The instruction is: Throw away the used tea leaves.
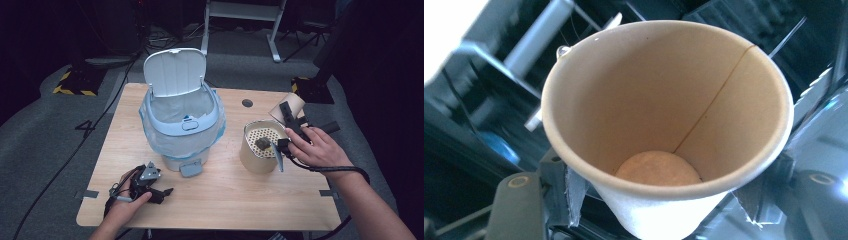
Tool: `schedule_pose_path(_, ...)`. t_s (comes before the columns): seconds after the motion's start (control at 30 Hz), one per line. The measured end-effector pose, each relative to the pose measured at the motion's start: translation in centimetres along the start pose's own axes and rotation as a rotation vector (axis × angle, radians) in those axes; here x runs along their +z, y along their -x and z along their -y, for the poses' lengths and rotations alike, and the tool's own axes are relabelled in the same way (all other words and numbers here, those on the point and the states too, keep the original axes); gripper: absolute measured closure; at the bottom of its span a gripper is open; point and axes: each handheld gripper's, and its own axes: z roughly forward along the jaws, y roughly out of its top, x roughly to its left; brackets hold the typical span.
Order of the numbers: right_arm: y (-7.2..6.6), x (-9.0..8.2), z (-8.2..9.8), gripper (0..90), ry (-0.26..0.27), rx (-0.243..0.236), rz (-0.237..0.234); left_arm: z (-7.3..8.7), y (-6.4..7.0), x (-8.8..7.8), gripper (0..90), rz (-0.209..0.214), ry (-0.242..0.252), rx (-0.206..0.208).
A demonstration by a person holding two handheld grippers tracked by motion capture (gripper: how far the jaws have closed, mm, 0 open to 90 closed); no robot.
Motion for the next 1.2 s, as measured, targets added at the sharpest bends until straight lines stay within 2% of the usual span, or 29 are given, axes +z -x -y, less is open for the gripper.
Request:
schedule_pose_path(0.13, 0.9, 0.2, 1.3, 32.6, 0.064, 0.285, -0.098, 0.0, 0.0, 0.0, 15.5, 0.000, 0.000, 0.000)
schedule_pose_path(0.17, 1.1, 0.2, 1.5, 32.6, 0.067, 0.329, -0.125, 0.0, 0.0, 0.0, 15.5, 0.000, 0.000, 0.000)
schedule_pose_path(0.27, 1.4, 0.5, 2.4, 32.5, 0.114, 0.503, -0.187, 0.0, 0.0, 0.0, 15.5, 0.000, 0.000, 0.000)
schedule_pose_path(0.37, 1.8, 0.8, 3.5, 32.3, 0.185, 0.704, -0.258, 0.0, 0.0, 0.0, 15.5, 0.000, 0.000, 0.000)
schedule_pose_path(0.4, 1.9, 0.9, 3.8, 32.3, 0.206, 0.750, -0.275, 0.0, 0.0, 0.0, 15.5, 0.000, 0.000, 0.000)
schedule_pose_path(0.5, 2.0, 1.2, 4.9, 32.2, 0.275, 0.972, -0.369, 0.0, 0.0, 0.0, 15.5, 0.000, 0.000, 0.000)
schedule_pose_path(0.6, 1.9, 1.5, 5.6, 32.1, 0.316, 1.090, -0.422, 0.0, 0.0, 0.0, 15.5, 0.000, 0.000, 0.000)
schedule_pose_path(0.63, 1.8, 1.5, 5.9, 32.1, 0.332, 1.163, -0.462, 0.0, 0.0, 0.0, 15.5, 0.000, 0.000, 0.000)
schedule_pose_path(0.73, 1.7, 1.8, 6.5, 32.1, 0.378, 1.313, -0.530, 0.0, 0.0, 0.0, 15.5, 0.000, 0.000, 0.000)
schedule_pose_path(0.77, 1.6, 1.8, 6.8, 32.1, 0.400, 1.390, -0.569, 0.0, 0.0, 0.0, 15.5, 0.000, 0.000, 0.000)
schedule_pose_path(0.8, 1.6, 1.9, 7.0, 32.0, 0.420, 1.446, -0.596, 0.0, 0.0, 0.0, 15.5, 0.000, 0.000, 0.000)
schedule_pose_path(0.9, 1.3, 2.2, 7.6, 32.0, 0.465, 1.575, -0.665, 0.0, 0.0, 0.0, 15.5, 0.000, 0.000, 0.000)
schedule_pose_path(1.03, 0.8, 2.8, 8.1, 31.9, 0.519, 1.710, -0.756, 0.0, 0.0, 0.0, 15.5, 0.000, 0.000, 0.000)
schedule_pose_path(1.1, 0.5, 3.0, 8.4, 31.9, 0.541, 1.757, -0.784, 0.0, 0.0, 0.0, 15.5, 0.000, 0.000, 0.000)
schedule_pose_path(1.2, -0.1, 3.5, 8.8, 31.7, 0.582, 1.826, -0.851, 0.0, 0.0, 0.0, 15.5, 0.000, 0.000, 0.000)
